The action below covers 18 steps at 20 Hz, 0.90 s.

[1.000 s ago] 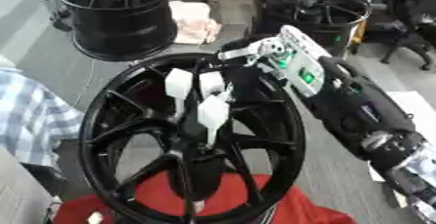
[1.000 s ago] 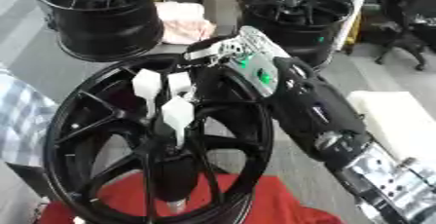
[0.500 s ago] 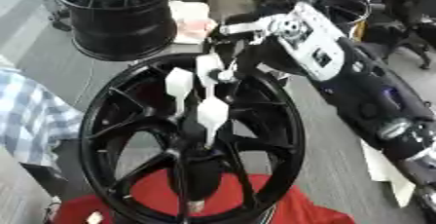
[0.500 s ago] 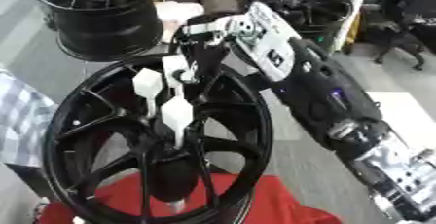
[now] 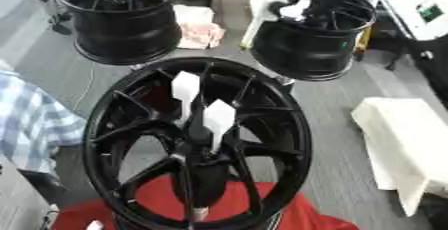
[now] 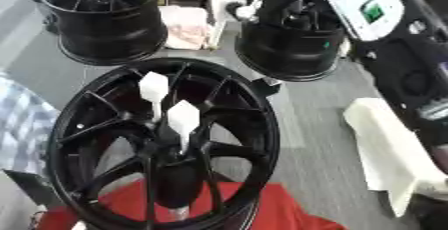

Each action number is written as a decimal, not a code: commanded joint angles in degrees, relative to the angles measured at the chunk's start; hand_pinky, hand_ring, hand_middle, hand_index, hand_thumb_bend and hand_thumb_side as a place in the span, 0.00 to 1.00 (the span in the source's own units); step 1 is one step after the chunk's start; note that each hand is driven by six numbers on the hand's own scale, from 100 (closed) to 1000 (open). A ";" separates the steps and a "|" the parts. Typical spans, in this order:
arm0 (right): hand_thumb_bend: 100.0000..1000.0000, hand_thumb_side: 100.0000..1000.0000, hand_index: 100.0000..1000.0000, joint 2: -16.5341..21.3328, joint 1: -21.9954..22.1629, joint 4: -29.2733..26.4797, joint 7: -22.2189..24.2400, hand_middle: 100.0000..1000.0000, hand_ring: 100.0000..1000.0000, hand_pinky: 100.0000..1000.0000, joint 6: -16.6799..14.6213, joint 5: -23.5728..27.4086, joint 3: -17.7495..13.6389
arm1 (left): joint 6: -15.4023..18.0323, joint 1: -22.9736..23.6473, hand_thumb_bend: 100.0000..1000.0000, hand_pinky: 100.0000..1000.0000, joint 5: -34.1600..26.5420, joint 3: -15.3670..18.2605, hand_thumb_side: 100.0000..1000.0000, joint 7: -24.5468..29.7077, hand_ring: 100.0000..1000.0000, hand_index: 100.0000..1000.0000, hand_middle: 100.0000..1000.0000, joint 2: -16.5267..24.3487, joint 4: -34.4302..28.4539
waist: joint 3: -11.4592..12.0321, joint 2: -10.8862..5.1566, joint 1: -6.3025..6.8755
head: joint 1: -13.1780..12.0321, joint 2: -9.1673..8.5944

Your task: Pull the pin out of the wheel hub.

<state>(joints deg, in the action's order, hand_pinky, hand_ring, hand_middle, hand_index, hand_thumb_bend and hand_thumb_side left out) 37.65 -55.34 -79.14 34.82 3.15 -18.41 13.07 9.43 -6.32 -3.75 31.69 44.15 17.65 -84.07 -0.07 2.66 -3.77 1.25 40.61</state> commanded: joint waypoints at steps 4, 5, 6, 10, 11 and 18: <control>0.00 0.14 0.48 12.48 20.34 -9.18 -16.47 0.35 0.54 0.67 1.39 6.44 -13.59 | -0.25 -0.24 0.38 0.55 0.28 1.27 0.51 -0.81 0.53 0.76 0.56 1.47 -1.03 | -0.58 0.04 0.22 | -1.20 -1.25; 0.00 0.14 0.48 12.28 24.67 -9.91 -19.45 0.36 0.55 0.67 1.66 6.67 -15.56 | -0.24 -0.23 0.38 0.55 0.31 1.43 0.51 -0.97 0.53 0.76 0.56 1.44 -1.05 | -0.65 0.19 0.22 | -1.21 -1.37; 0.00 0.15 0.51 11.70 28.27 -10.41 -22.00 0.38 0.55 0.68 1.93 6.67 -17.09 | -0.24 -0.25 0.38 0.55 0.34 1.55 0.51 -1.10 0.53 0.76 0.56 1.40 -1.06 | -0.73 0.33 0.25 | -1.19 -1.47; 0.08 0.28 0.77 4.86 42.18 -9.91 -31.48 0.62 0.68 0.73 3.18 4.86 -22.50 | -0.07 -0.25 0.38 0.55 0.43 1.86 0.51 -1.43 0.53 0.76 0.56 1.18 -1.01 | -1.16 0.84 0.52 | -1.64 -1.47; 0.10 0.12 0.80 2.63 44.64 -9.00 -33.28 0.67 0.70 0.74 3.68 4.28 -23.49 | 0.00 -0.25 0.38 0.55 0.43 1.90 0.51 -1.49 0.53 0.76 0.56 1.13 -0.97 | -1.22 0.92 0.60 | -1.67 -1.43; 0.16 0.44 0.84 -9.48 50.40 0.29 -48.33 0.72 0.72 0.74 1.88 6.34 -25.35 | 0.34 -0.29 0.38 0.55 0.79 1.79 0.52 -1.38 0.53 0.76 0.56 0.41 -0.43 | -1.59 1.43 1.12 | -1.91 -1.38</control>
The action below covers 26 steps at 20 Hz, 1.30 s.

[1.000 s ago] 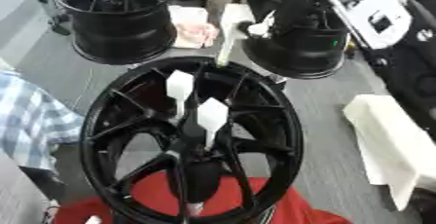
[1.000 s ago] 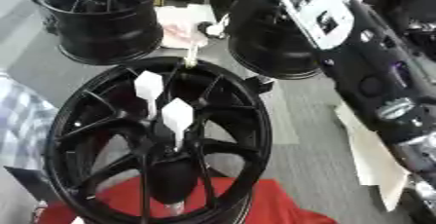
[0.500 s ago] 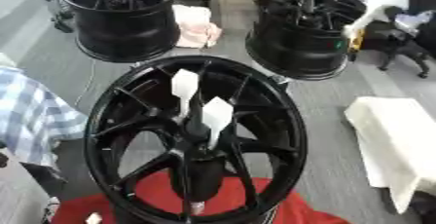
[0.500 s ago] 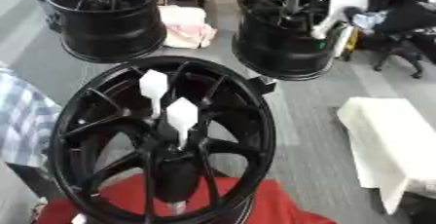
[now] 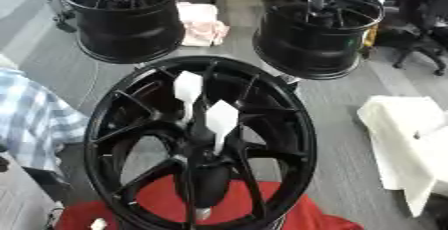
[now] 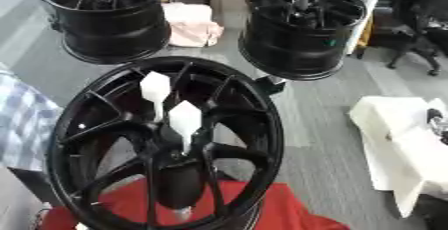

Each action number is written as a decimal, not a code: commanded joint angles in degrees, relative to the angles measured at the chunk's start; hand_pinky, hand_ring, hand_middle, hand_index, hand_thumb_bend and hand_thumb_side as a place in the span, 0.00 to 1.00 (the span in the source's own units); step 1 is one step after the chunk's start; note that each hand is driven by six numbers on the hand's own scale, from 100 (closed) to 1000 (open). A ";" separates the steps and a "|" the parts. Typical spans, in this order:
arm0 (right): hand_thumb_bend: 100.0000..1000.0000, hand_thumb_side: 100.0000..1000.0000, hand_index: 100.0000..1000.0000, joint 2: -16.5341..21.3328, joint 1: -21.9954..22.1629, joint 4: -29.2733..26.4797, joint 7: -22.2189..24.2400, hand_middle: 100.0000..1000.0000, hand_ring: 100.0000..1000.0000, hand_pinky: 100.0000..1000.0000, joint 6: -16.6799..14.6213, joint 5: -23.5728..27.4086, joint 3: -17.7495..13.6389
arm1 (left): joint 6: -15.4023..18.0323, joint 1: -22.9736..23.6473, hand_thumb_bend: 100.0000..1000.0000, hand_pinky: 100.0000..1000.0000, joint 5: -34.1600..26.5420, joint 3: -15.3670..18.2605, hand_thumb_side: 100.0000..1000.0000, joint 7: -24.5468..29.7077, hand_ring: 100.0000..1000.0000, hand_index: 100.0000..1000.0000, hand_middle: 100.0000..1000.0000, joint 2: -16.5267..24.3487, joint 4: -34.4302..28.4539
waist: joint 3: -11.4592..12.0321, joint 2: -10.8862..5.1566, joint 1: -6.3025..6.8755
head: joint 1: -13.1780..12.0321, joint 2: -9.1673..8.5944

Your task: Pull the pin out of the wheel hub.

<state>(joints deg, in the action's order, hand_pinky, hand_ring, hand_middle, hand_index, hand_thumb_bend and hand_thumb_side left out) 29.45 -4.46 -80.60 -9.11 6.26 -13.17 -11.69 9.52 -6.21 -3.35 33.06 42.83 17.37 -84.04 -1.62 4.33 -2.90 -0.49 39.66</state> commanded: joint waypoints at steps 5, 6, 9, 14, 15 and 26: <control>0.11 0.43 0.81 -5.90 -3.42 2.65 -9.56 0.68 0.68 0.72 -5.42 1.22 2.81 | 0.45 -0.43 0.38 0.56 0.63 0.09 0.52 0.33 0.53 0.76 0.56 0.13 0.01 | 0.11 -0.03 0.59 | -0.03 -0.50; 0.10 0.43 0.81 -6.88 -4.09 2.51 -10.06 0.68 0.68 0.72 -6.15 0.96 3.71 | 0.50 -0.45 0.37 0.56 0.65 0.05 0.52 0.40 0.53 0.76 0.56 0.03 0.09 | 0.15 0.00 0.67 | -0.02 -0.54; 0.08 0.42 0.80 -10.26 -5.86 2.64 -10.33 0.65 0.66 0.71 -8.18 0.66 6.67 | 0.62 -0.52 0.37 0.56 0.67 -0.24 0.52 0.78 0.53 0.76 0.57 -0.31 0.36 | 0.21 0.10 0.95 | 0.16 -0.50; 0.04 0.42 0.79 -14.92 -6.25 4.33 -11.46 0.64 0.64 0.70 -11.39 2.05 11.65 | 1.00 -0.51 0.36 0.56 0.67 -0.50 0.52 1.21 0.54 0.76 0.57 -0.69 0.95 | 0.35 0.38 1.41 | 0.14 -0.81; 0.03 0.42 0.79 -15.93 -6.18 4.69 -11.99 0.63 0.64 0.70 -12.23 2.35 12.35 | 1.06 -0.57 0.36 0.56 0.69 -0.57 0.52 1.28 0.54 0.76 0.57 -0.84 1.12 | 0.29 0.43 1.55 | 0.18 -0.83; 0.00 0.40 0.78 -18.10 -5.97 9.39 -17.12 0.62 0.62 0.69 -16.21 4.95 14.78 | 1.22 -0.59 0.35 0.56 1.19 -0.95 0.52 1.64 0.54 0.76 0.57 -2.04 2.48 | -0.23 0.57 1.92 | -0.20 -0.56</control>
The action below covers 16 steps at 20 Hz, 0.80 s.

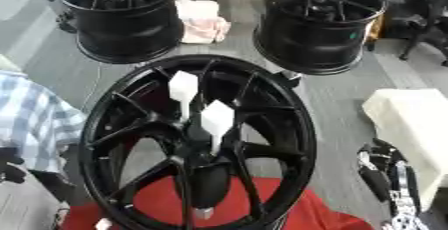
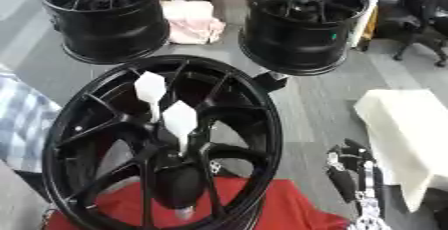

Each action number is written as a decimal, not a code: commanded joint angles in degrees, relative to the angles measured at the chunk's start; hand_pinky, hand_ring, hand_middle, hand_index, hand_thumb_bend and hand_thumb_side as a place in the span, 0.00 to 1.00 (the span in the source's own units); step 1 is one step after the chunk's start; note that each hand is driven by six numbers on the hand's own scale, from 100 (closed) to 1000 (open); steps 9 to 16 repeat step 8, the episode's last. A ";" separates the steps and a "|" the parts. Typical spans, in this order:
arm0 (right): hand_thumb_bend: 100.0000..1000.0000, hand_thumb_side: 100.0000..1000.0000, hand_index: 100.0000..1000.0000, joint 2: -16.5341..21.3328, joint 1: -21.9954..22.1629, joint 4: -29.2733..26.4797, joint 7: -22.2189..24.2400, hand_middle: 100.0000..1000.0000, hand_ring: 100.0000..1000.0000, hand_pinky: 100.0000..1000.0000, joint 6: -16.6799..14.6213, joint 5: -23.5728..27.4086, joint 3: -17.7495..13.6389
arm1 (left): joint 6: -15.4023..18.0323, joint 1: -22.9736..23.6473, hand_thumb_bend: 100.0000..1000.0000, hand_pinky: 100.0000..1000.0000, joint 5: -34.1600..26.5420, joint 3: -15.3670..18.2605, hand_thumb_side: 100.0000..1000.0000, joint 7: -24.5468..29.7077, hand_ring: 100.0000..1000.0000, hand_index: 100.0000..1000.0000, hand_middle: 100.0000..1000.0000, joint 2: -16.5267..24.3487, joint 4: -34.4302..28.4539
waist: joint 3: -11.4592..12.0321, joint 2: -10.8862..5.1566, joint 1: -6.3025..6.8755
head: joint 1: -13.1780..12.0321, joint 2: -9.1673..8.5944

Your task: Pull the pin out of the wheel hub.

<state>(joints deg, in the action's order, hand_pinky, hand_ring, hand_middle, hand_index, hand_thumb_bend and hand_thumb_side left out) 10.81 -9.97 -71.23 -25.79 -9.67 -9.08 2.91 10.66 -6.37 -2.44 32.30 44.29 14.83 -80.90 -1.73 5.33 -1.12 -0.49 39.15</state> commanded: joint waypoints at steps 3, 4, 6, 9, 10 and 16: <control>0.01 0.41 0.78 0.55 -0.55 0.84 -0.17 0.62 0.62 0.69 -0.60 1.90 0.41 | -0.24 -0.53 0.35 0.57 0.43 -0.36 0.52 0.44 0.54 0.76 0.57 0.07 -1.16 | 0.01 -0.47 0.07 | 0.38 0.93; 0.01 0.41 0.78 0.59 -0.56 1.10 -0.05 0.62 0.61 0.68 -0.84 2.26 0.50 | -0.38 -0.44 0.35 0.57 0.49 -0.37 0.52 0.52 0.54 0.76 0.57 -0.12 -1.38 | 0.07 -0.52 0.05 | 0.52 1.12; 0.01 0.40 0.78 0.65 -0.58 1.41 0.00 0.62 0.61 0.68 -1.30 2.81 0.56 | -0.65 -0.24 0.35 0.57 0.61 -0.27 0.52 0.52 0.54 0.76 0.57 -0.43 -1.73 | 0.01 -0.52 0.07 | 0.49 1.34; 0.01 0.40 0.78 0.71 -0.61 1.52 -0.05 0.62 0.61 0.68 -1.63 3.09 0.58 | -0.87 -0.12 0.35 0.57 0.68 -0.26 0.52 0.55 0.54 0.76 0.57 -0.67 -2.02 | -0.07 -0.51 0.07 | 0.55 1.75; 0.01 0.40 0.78 0.71 -0.61 1.52 -0.05 0.62 0.61 0.68 -1.63 3.09 0.58 | -0.87 -0.12 0.35 0.57 0.68 -0.26 0.52 0.55 0.54 0.76 0.57 -0.67 -2.02 | -0.07 -0.51 0.07 | 0.55 1.75; 0.01 0.40 0.78 0.71 -0.61 1.52 -0.05 0.62 0.61 0.68 -1.63 3.09 0.58 | -0.87 -0.12 0.35 0.57 0.68 -0.26 0.52 0.55 0.54 0.76 0.57 -0.67 -2.02 | -0.07 -0.51 0.07 | 0.55 1.75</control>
